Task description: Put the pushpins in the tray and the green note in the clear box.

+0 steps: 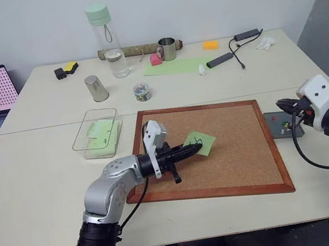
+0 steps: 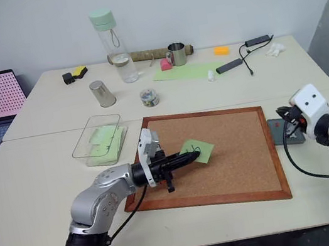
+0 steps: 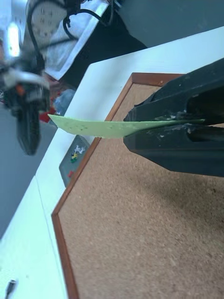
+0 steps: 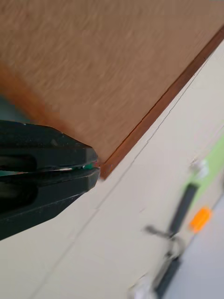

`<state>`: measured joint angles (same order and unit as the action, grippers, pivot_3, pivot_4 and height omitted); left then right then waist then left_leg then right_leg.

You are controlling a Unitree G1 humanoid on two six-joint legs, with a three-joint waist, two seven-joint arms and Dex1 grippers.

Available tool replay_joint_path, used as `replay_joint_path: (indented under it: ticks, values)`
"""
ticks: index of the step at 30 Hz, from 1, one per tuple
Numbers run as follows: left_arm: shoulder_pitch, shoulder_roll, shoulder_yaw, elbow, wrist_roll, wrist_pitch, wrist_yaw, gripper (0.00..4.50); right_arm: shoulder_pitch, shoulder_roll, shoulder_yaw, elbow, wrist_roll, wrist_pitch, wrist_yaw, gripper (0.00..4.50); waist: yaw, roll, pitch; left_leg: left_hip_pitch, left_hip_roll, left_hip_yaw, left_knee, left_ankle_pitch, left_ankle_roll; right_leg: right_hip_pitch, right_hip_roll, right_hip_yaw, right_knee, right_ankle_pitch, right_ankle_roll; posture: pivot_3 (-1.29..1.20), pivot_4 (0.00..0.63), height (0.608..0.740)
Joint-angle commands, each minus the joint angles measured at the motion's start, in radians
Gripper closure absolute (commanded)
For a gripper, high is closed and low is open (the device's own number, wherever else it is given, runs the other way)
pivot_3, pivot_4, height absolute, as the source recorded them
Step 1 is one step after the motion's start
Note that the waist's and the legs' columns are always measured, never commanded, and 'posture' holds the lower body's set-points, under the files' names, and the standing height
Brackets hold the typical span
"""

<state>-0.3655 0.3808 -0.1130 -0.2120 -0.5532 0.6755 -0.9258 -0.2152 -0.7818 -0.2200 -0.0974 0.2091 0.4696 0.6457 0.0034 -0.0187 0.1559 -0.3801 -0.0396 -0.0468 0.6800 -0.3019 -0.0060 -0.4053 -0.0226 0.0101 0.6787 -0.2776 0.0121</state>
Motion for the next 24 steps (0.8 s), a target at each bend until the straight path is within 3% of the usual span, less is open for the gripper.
replay_joint_path:
  ticks: [1,6,20,24]
  values:
    - [0.003,0.017,0.020,-0.080,-0.027,-0.007,0.009,4.46,-0.026,0.020,-0.014,0.092,-0.011,0.013,-0.039,4.50,-0.001,0.000,0.000,0.000,0.000,0.000,0.000,0.000,0.000,0.000,0.000,0.000,0.000,0.000,0.000,0.00,0.150,0.740]
    - [0.012,0.020,0.014,-0.095,-0.024,-0.017,0.023,4.46,-0.057,0.047,0.013,0.200,-0.017,0.017,-0.049,4.50,-0.003,0.000,0.000,0.000,0.000,0.001,0.000,0.000,0.000,0.000,0.000,0.000,0.000,0.000,0.000,0.00,0.150,0.740]
    - [0.040,0.017,0.013,-0.086,-0.020,-0.046,0.049,4.50,-0.087,0.056,0.008,0.155,-0.002,0.049,-0.035,1.54,-0.004,0.000,0.000,0.000,0.000,0.000,0.000,0.000,0.000,0.000,0.000,0.000,0.000,0.000,0.000,0.00,0.150,0.740]
    - [0.064,0.028,0.060,-0.111,-0.034,-0.042,0.084,4.50,-0.063,-0.017,0.021,0.031,0.027,0.017,0.086,0.75,-0.004,0.002,0.001,0.000,0.000,0.001,0.000,0.000,0.000,0.000,0.000,0.000,0.000,0.000,0.000,0.00,0.150,0.740]
